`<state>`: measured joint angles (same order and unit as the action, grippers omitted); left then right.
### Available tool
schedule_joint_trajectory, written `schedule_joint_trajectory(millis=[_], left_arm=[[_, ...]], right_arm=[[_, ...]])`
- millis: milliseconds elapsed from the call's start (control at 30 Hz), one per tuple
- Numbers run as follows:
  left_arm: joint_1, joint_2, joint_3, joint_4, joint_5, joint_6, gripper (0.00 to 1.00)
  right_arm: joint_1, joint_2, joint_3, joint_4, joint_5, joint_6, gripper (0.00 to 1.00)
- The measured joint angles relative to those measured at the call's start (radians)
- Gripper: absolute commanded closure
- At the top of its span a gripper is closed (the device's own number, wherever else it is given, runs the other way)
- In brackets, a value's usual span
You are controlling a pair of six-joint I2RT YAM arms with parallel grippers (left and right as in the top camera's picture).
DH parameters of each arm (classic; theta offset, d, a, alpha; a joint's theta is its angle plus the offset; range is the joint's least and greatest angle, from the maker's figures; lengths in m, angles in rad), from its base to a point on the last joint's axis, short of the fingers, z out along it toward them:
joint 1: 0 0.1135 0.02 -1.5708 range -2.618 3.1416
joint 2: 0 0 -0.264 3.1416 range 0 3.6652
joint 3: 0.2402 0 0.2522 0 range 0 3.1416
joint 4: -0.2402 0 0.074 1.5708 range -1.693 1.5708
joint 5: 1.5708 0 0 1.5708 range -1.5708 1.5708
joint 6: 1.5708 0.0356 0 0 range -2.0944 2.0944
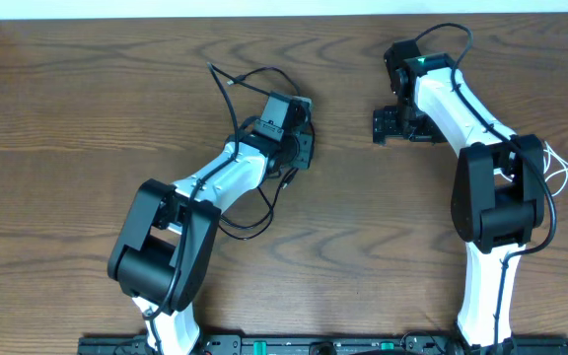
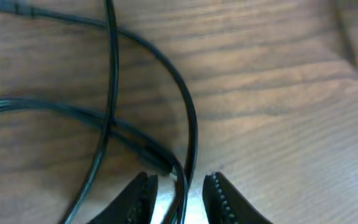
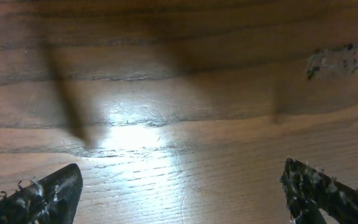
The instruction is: Untangle cables
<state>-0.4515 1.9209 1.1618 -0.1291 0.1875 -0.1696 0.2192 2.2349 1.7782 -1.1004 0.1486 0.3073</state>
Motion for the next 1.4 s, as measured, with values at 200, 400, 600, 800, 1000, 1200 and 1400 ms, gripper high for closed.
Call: schedule_joint_trajectory(millis=[200, 400, 600, 800, 1000, 1200, 1400], left_arm=[[0.0, 0.002, 0.0, 0.08, -0.055, -0.079, 0.61], [0.0, 0.021, 0.0, 0.087, -0.109, -0.172, 0.61], [0.0, 0.088, 0.004, 0.096, -0.135, -0.247, 0.75], [0.015, 0.093, 0.014, 0.048, -0.195, -0.279, 0.79], [0.115, 0.089, 0.039, -0.058, -0.237, -0.306, 0.79], [0.23, 0.077, 0.046, -0.147, -0.251, -0.306, 0.79], [0.315, 0.069, 0.048, -0.182, -0.24, -0.282, 0.79]], right_arm=[[0.0, 0.0, 0.0, 0.001, -0.001, 0.0, 0.01], [0.0, 0.0, 0.0, 0.001, -0.002, 0.0, 0.01], [0.0, 0.0, 0.0, 0.002, -0.002, 0.0, 0.01], [0.0, 0.0, 0.0, 0.006, -0.019, 0.0, 0.01], [0.0, 0.0, 0.0, 0.01, -0.025, 0.0, 0.01], [0.0, 0.0, 0.0, 0.012, -0.025, 0.0, 0.01], [0.0, 0.0, 0.0, 0.013, -0.025, 0.0, 0.01]])
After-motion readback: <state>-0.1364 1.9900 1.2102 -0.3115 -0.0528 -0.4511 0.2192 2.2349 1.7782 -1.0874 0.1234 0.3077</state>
